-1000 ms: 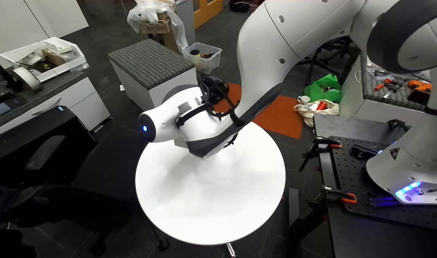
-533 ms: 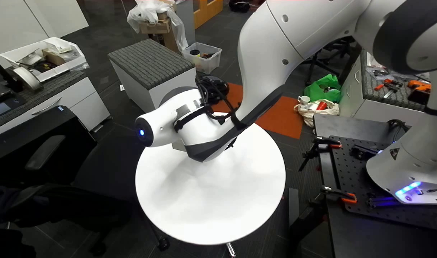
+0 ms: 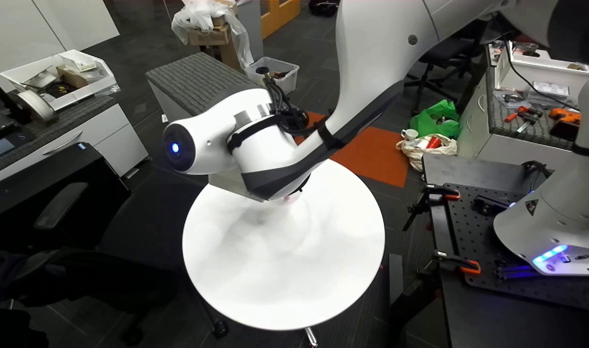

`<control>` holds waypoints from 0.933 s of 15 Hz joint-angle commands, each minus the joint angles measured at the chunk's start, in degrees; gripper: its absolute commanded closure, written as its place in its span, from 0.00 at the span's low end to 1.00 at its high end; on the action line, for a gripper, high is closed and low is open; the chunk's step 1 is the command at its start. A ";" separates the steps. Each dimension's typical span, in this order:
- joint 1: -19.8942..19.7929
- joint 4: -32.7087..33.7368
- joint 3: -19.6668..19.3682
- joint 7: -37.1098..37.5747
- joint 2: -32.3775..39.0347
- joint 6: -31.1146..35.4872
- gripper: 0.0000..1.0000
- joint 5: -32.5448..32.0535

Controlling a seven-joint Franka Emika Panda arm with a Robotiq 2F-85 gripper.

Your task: Put the red marker in the cup

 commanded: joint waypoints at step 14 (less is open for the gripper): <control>-2.59 -11.57 -1.24 20.39 -9.01 52.55 0.00 -0.33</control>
